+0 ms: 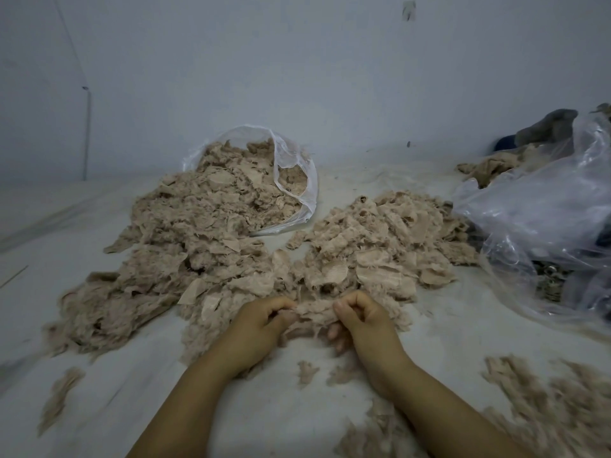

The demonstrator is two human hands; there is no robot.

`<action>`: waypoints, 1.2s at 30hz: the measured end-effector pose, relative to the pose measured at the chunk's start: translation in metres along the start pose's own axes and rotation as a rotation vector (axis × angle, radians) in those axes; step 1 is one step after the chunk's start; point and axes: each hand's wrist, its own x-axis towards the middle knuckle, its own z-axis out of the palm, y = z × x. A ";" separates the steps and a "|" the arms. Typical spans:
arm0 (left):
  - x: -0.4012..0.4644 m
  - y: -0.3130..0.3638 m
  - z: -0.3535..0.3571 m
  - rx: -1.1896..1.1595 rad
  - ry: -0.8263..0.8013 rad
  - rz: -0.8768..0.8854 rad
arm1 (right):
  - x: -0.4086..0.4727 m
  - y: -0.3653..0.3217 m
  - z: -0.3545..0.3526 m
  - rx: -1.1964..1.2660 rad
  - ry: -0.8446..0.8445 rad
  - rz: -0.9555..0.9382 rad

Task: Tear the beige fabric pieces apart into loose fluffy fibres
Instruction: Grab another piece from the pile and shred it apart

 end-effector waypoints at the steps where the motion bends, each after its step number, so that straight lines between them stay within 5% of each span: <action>1: 0.000 0.000 0.000 -0.021 -0.005 -0.011 | 0.000 0.000 0.001 0.047 -0.005 0.030; 6: 0.001 0.001 0.008 -0.172 -0.024 -0.016 | -0.003 0.000 0.004 0.085 -0.129 0.062; 15: 0.004 -0.003 -0.006 -0.297 0.214 -0.047 | -0.001 -0.007 -0.005 0.228 0.017 0.042; 22: 0.001 0.010 0.000 -0.704 -0.101 -0.296 | -0.004 -0.001 -0.001 -0.288 0.006 -0.394; 27: 0.001 0.012 0.008 -0.747 -0.003 -0.292 | -0.006 -0.002 -0.001 -0.412 -0.021 -0.474; 33: 0.002 0.012 0.012 -0.689 0.118 -0.261 | -0.003 -0.004 0.002 0.132 -0.042 -0.041; 36: 0.000 0.015 0.013 -0.674 0.066 -0.225 | -0.001 0.000 -0.001 0.101 -0.057 0.055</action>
